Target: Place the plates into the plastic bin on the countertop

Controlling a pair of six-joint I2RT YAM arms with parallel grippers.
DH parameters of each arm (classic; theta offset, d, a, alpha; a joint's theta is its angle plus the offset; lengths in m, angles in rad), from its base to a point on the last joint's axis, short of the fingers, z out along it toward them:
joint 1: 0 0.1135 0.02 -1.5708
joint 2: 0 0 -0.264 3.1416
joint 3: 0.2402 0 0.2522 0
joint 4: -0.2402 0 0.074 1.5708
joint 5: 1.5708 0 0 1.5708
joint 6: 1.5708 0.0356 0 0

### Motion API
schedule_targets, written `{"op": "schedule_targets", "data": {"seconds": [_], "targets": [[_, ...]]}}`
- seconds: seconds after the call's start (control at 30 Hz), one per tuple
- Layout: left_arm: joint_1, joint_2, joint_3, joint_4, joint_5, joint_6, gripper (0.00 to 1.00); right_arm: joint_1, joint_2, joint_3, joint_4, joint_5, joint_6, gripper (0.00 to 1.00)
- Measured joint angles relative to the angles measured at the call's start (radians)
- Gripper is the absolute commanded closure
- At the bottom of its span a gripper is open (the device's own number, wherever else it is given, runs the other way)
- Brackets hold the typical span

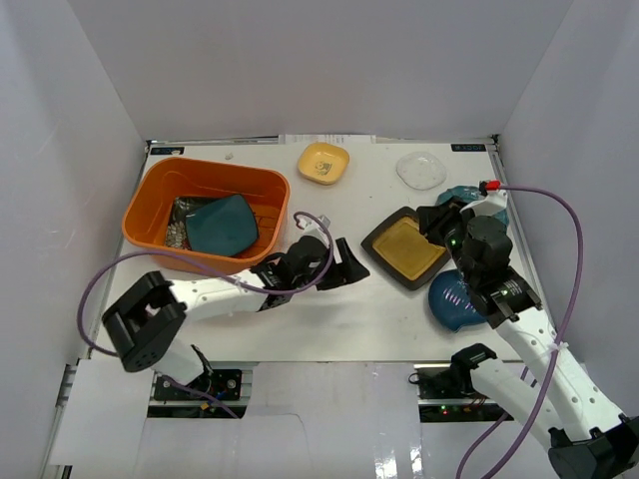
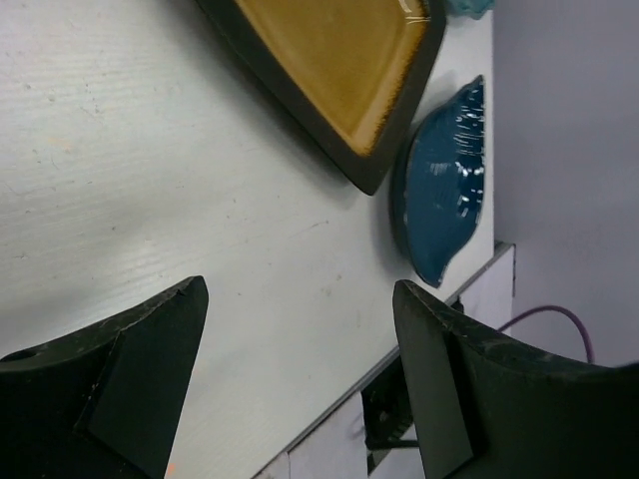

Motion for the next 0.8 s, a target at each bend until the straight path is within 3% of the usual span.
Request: {"op": "schedule_targets", "data": {"seconds": [0.23, 0.47, 0.8], "targets": [[-0.059, 0.315, 0.06, 0.145, -0.112, -0.122, 0.15, -0.001, -0.045, -0.017, -0.009, -0.1, 0.009, 0.65], [-0.066, 0.472, 0.168, 0.275, -0.187, -0.2, 0.19, -0.001, -0.087, -0.032, -0.027, -0.167, 0.021, 0.64], [-0.067, 0.641, 0.284, 0.395, -0.278, -0.312, 0.48, -0.001, -0.141, -0.071, -0.04, -0.209, 0.027, 0.64]]}}
